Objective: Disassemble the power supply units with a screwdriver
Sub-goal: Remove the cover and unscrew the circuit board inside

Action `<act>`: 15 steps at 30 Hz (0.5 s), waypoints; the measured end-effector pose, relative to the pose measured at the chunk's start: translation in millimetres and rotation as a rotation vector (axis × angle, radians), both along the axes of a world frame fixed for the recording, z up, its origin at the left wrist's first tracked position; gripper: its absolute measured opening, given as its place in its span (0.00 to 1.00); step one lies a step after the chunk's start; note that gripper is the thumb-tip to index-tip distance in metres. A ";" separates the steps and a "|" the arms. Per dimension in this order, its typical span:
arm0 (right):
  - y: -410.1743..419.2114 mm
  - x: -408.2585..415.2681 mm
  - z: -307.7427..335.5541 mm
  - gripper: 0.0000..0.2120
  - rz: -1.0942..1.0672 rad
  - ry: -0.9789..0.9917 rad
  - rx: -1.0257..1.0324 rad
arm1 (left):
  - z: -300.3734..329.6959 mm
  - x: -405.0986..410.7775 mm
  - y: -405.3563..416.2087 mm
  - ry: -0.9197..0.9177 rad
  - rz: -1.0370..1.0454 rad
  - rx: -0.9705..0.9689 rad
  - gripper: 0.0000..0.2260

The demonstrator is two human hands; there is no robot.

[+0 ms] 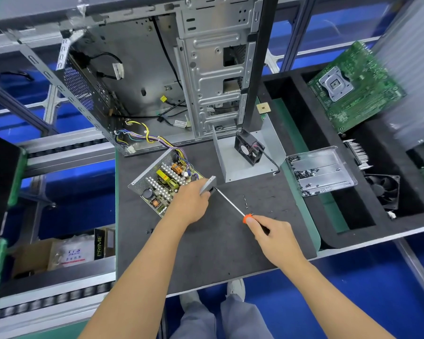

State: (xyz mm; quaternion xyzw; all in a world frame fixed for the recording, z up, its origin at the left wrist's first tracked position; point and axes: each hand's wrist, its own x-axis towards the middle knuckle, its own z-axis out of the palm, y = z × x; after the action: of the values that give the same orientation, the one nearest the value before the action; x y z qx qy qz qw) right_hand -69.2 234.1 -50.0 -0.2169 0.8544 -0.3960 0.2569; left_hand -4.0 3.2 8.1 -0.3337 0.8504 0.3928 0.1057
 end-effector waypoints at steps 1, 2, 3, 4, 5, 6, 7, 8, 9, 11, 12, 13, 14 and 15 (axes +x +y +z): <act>0.2 -0.1 -0.3 0.11 0.001 0.001 -0.002 | -0.1 0.1 -0.1 0.000 0.002 0.002 0.12; 0.2 -0.3 -0.7 0.11 0.002 0.001 -0.004 | -0.3 0.3 0.0 0.002 0.003 0.003 0.12; 0.2 -0.6 -1.0 0.11 0.004 -0.001 -0.004 | -0.5 0.3 -0.1 0.003 0.002 0.003 0.13; 0.2 -0.5 -1.1 0.12 0.006 -0.004 -0.007 | -0.6 0.3 -0.1 0.004 0.002 0.002 0.13; 0.6 -0.6 -1.5 0.12 0.007 -0.006 -0.011 | -0.7 0.2 0.0 0.005 0.003 0.002 0.13; 1.1 -0.8 -1.8 0.13 0.007 -0.005 -0.018 | -1.0 -0.1 0.0 0.007 0.003 0.002 0.12; 1.6 -0.9 -2.4 0.13 0.006 -0.002 -0.023 | -1.1 -0.4 0.1 0.007 0.004 0.002 0.12; 1.9 -1.1 -3.0 0.13 0.005 0.002 -0.027 | -1.2 -0.3 0.0 0.007 0.004 0.003 0.12; 2.0 -1.1 -3.3 0.13 0.003 0.004 -0.029 | -1.2 -0.2 0.0 0.007 0.005 0.004 0.12; 1.8 -1.1 -3.8 0.13 0.004 -0.001 -0.024 | -1.6 0.2 -0.2 0.010 0.011 0.008 0.13; 2.0 -1.0 -3.7 0.13 0.005 -0.007 -0.018 | -2.1 0.4 -0.2 0.013 0.012 0.008 0.13; 2.0 -0.9 -3.1 0.13 0.004 -0.011 -0.013 | -2.3 0.5 0.0 0.018 0.011 0.007 0.14; 1.8 -0.8 -2.2 0.14 0.002 -0.016 -0.010 | -2.6 0.6 0.1 0.023 0.008 0.005 0.15; 1.4 -1.0 -1.4 0.14 0.000 -0.019 -0.006 | -2.8 0.8 0.1 0.027 0.007 0.005 0.15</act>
State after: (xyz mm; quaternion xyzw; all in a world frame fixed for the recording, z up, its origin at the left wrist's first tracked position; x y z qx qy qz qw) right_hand -70.2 235.5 -51.3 -0.2140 0.8508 -0.4007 0.2642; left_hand -3.2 3.3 5.4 -0.3310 0.8496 0.3998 0.0937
